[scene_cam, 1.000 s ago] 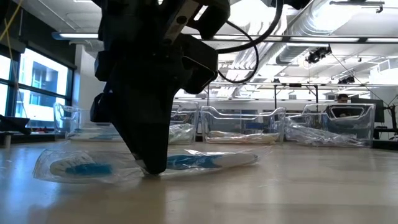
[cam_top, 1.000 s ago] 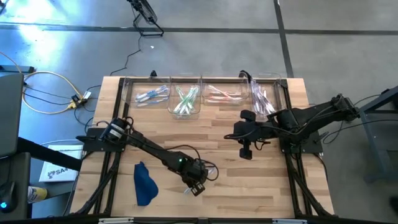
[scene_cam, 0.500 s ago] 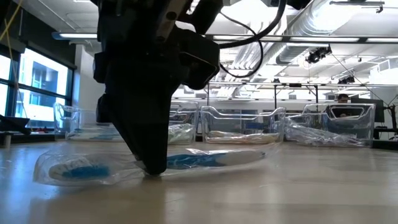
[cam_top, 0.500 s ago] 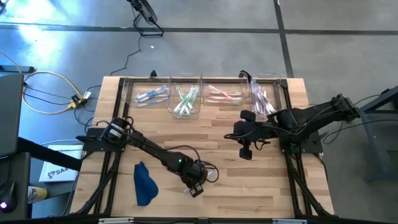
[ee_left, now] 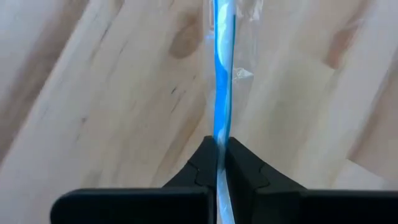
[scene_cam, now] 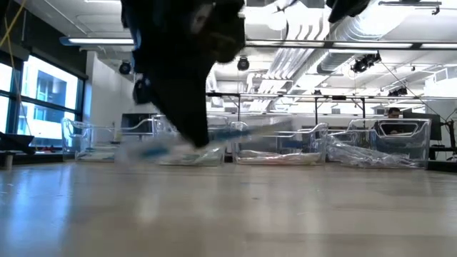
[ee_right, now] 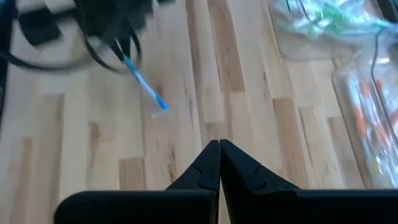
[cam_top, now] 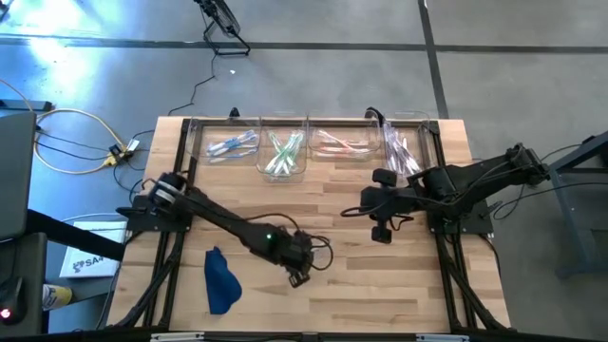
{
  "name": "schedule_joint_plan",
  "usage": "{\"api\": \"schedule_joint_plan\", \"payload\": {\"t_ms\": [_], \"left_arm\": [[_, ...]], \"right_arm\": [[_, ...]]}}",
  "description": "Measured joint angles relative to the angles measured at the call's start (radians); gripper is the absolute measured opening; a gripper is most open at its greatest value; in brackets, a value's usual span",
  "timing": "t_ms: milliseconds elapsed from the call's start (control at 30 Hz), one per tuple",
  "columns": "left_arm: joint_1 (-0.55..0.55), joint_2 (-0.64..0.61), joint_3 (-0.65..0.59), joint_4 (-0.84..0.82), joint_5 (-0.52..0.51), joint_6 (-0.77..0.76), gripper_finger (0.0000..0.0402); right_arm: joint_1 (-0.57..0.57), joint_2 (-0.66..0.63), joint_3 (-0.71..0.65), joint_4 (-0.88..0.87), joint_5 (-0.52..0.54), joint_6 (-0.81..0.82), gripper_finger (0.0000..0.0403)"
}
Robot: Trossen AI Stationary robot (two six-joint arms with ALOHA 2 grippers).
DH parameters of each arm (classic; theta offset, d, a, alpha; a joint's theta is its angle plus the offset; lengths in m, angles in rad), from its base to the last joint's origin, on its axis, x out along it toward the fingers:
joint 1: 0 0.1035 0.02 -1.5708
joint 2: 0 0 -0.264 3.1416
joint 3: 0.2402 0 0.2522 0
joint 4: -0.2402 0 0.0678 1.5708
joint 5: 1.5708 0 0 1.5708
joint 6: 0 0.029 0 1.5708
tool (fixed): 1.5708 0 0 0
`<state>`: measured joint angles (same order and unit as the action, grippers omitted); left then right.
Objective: Pick & Place Toothbrushes
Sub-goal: Put the blue toothbrush into the left transparent bin
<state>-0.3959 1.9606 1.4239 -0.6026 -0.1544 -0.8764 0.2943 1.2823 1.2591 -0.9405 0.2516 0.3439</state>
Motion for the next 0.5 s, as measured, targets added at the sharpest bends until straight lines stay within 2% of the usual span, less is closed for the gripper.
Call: {"api": "schedule_joint_plan", "payload": {"t_ms": [200,367,500], "left_arm": [[0.031,-0.091,0.004,-0.076,-0.061,0.076,0.0006],[0.066,-0.171,0.003,-0.177,-0.101,0.127,0.0006],[0.088,-0.219,0.003,-0.193,-0.133,0.198,0.0006]], "right_arm": [[0.0,0.0,0.0,-0.057,-0.03,0.012,0.0003],[0.0,0.0,0.0,-0.054,-0.045,0.026,0.0003],[-0.001,0.0,0.0,-0.031,-0.043,0.03,0.0003]]}}
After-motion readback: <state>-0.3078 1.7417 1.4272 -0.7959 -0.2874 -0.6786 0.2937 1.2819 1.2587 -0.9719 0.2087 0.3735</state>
